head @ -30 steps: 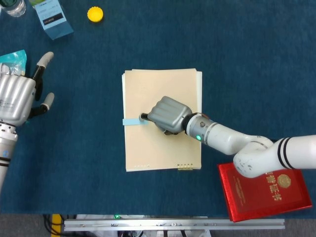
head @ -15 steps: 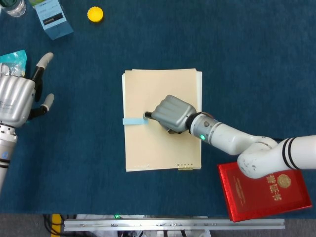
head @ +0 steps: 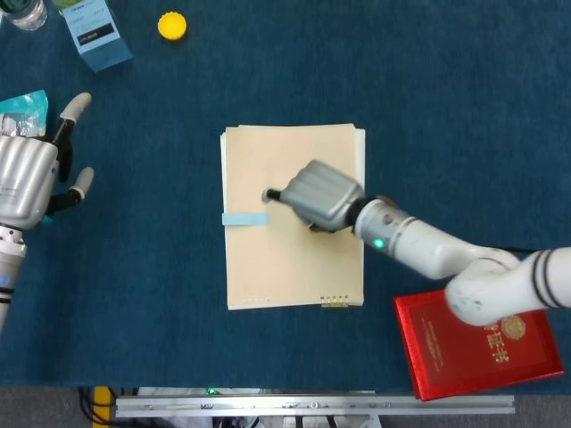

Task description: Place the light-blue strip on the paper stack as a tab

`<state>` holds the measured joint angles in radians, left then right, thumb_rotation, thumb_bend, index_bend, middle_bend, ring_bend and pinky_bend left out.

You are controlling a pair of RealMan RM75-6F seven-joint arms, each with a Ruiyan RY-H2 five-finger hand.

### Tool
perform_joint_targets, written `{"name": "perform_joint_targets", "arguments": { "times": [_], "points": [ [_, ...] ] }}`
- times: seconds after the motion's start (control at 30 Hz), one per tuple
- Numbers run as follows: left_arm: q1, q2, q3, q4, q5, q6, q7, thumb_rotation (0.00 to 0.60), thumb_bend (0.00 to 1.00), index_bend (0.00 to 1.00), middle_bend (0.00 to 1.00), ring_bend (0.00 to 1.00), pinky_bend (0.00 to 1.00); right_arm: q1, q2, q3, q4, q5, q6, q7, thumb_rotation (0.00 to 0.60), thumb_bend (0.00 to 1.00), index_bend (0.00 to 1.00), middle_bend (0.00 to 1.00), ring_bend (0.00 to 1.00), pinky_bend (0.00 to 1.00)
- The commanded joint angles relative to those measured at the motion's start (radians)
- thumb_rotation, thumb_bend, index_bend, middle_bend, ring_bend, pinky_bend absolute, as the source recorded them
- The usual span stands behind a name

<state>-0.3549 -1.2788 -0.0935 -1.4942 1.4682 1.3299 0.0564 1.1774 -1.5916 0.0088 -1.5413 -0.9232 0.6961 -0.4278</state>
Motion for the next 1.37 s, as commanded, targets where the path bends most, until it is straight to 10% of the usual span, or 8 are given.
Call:
{"name": "perform_joint_targets", "arguments": {
  "times": [0.03,0.27,0.47,0.73,1.03,1.37],
  "points": [
    [0.001,0.004,-0.001,0.001,0.003,0.004,-0.006,0.600,0.34,0.06,0.72,0.73,0.81,-0.068,0.097,-0.009,-0.092,-0.033,0.100,0.013,0.600,1.00,0.23,1.00,1.00,1.00],
    [0.010,0.013,-0.001,0.011,0.000,0.012,-0.018,0.600,0.34,0.08,0.69,0.70,0.74,-0.256,0.294,-0.072,-0.249,-0.103,0.392,-0.025,0.600,0.98,0.23,1.00,1.00,1.00],
    [0.025,0.016,-0.006,0.031,-0.012,0.030,-0.027,0.600,0.34,0.08,0.64,0.66,0.63,-0.450,0.441,-0.134,-0.328,-0.166,0.637,-0.027,0.600,0.68,0.23,0.95,0.98,1.00],
    [0.068,0.044,-0.001,0.026,-0.031,0.072,0.008,0.600,0.34,0.08,0.54,0.58,0.55,-0.700,0.614,-0.179,-0.358,-0.189,0.874,0.063,0.600,0.39,0.23,0.72,0.71,0.91],
    [0.143,0.089,0.025,-0.034,-0.027,0.153,0.050,0.600,0.34,0.08,0.43,0.45,0.46,-0.894,0.632,-0.202,-0.227,-0.299,0.981,0.187,0.600,0.14,0.19,0.38,0.35,0.48],
    [0.233,0.122,0.048,-0.085,-0.007,0.261,0.090,0.600,0.34,0.08,0.43,0.45,0.45,-0.993,0.600,-0.171,-0.123,-0.370,0.959,0.280,0.600,0.11,0.16,0.36,0.32,0.46]
  ]
}}
